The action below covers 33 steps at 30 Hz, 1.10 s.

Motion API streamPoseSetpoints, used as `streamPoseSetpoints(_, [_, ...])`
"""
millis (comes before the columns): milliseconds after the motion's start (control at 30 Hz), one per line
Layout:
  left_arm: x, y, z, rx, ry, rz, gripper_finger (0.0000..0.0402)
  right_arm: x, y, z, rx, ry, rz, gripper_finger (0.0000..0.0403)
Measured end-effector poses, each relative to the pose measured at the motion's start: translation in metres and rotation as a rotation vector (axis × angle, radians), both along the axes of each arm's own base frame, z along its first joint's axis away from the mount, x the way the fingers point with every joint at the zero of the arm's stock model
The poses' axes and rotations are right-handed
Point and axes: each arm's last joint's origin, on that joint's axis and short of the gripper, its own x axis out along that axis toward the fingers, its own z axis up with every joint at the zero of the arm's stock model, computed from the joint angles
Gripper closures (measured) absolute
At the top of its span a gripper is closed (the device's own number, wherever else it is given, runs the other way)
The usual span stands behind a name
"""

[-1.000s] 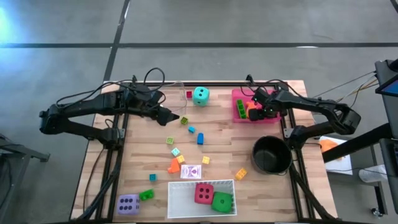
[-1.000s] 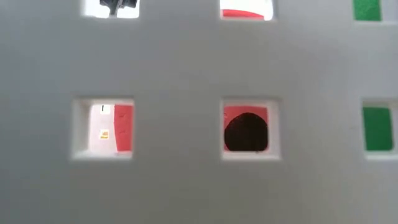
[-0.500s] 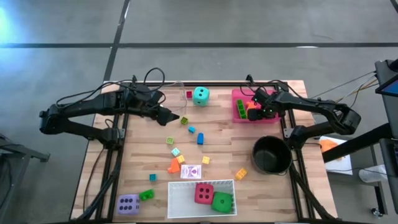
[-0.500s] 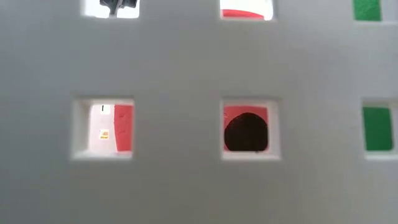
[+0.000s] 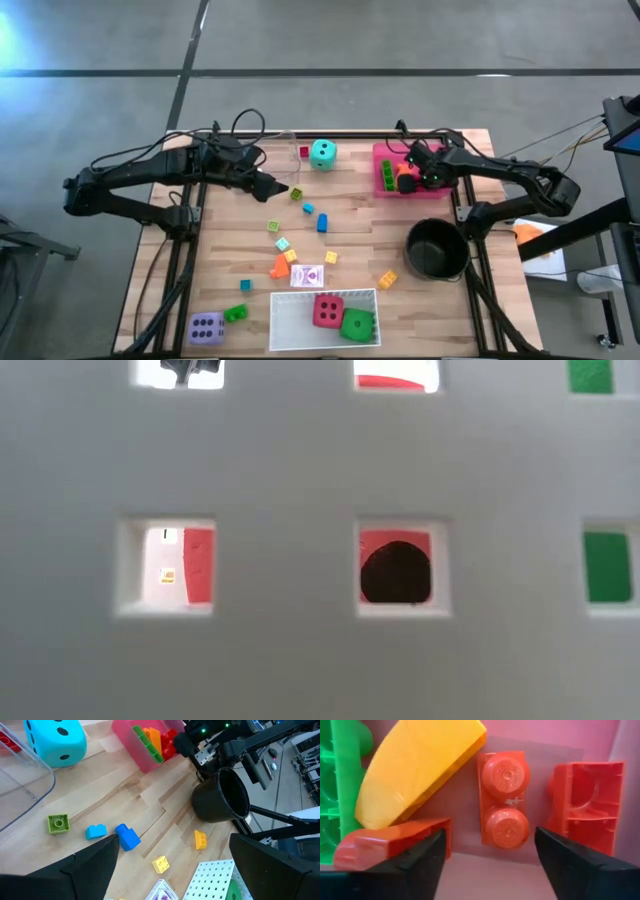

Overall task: Pick & Place Toys
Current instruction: Put the light green game piece into the red bin

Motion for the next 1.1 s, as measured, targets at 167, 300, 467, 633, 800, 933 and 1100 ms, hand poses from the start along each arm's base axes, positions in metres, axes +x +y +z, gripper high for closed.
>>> streamPoseSetpoints(167, [0.000, 0.000, 0.000, 0.000, 0.000, 0.000, 0.0023, 0.007, -0.005, 0.012, -0.028, -0.037, -0.002, 0.0064])
streamPoseSetpoints(300, [0.000, 0.000, 0.000, 0.000, 0.000, 0.000, 0.0023, 0.018, -0.006, 0.027, -0.056, -0.090, 0.002, 0.0062])
streamPoseSetpoints(467, [0.000, 0.000, 0.000, 0.000, 0.000, 0.000, 0.0023, 0.035, 0.001, 0.056, -0.117, -0.175, 0.084, 0.0061])
streamPoseSetpoints(633, [0.000, 0.000, 0.000, 0.000, 0.000, 0.000, 0.0022, 0.043, 0.015, 0.093, -0.225, -0.268, 0.225, 0.0060])
streamPoseSetpoints(800, [0.000, 0.000, 0.000, 0.000, 0.000, 0.000, 0.0023, 0.042, 0.035, 0.133, -0.311, -0.414, 0.299, 0.0060])
streamPoseSetpoints(933, [0.000, 0.000, 0.000, 0.000, 0.000, 0.000, 0.0023, 0.030, 0.044, 0.161, -0.429, -0.446, 0.209, 0.0060])
streamPoseSetpoints(1100, [0.000, 0.000, 0.000, 0.000, 0.000, 0.000, 0.0023, 0.023, 0.052, 0.189, -0.406, -0.630, 0.071, 0.0060])
